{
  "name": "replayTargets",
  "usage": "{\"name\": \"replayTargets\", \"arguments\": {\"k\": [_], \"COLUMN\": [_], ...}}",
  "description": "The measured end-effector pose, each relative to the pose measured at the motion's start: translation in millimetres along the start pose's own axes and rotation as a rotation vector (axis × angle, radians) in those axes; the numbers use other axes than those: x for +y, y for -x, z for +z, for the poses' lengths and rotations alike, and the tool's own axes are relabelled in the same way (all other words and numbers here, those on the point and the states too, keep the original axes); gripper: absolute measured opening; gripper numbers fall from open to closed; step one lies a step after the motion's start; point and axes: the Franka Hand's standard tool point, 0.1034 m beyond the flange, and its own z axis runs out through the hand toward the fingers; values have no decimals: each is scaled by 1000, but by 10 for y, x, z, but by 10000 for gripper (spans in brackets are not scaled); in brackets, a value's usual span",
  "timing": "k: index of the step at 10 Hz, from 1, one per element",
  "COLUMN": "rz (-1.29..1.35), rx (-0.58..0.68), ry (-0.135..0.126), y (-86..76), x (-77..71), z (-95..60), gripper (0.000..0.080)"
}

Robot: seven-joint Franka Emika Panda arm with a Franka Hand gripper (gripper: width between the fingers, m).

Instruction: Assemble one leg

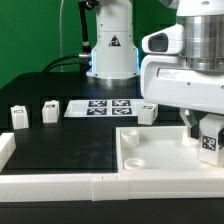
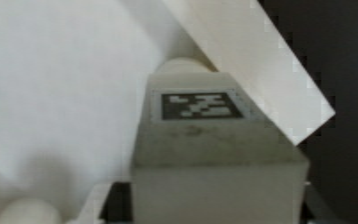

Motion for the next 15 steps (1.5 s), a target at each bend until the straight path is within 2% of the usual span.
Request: {"name": "replayTargets", "arguments": {"k": [1, 4, 6, 9, 10, 11, 12, 13, 15], "rz": [195, 475, 586, 537, 484, 272, 120, -37, -256], "rx": [1, 13, 7, 6, 8, 4, -3, -10, -24], "ry": [14, 40, 40, 39, 40, 41, 39, 43, 53], "y": [3, 27, 23, 25, 31, 62, 75, 69, 87], "x": [25, 47, 65, 62, 58, 36, 31, 46, 65], "z": [2, -2, 0, 1, 0, -2, 3, 12, 29], "gripper": [290, 290, 290, 290, 539, 539, 614, 642, 648]}}
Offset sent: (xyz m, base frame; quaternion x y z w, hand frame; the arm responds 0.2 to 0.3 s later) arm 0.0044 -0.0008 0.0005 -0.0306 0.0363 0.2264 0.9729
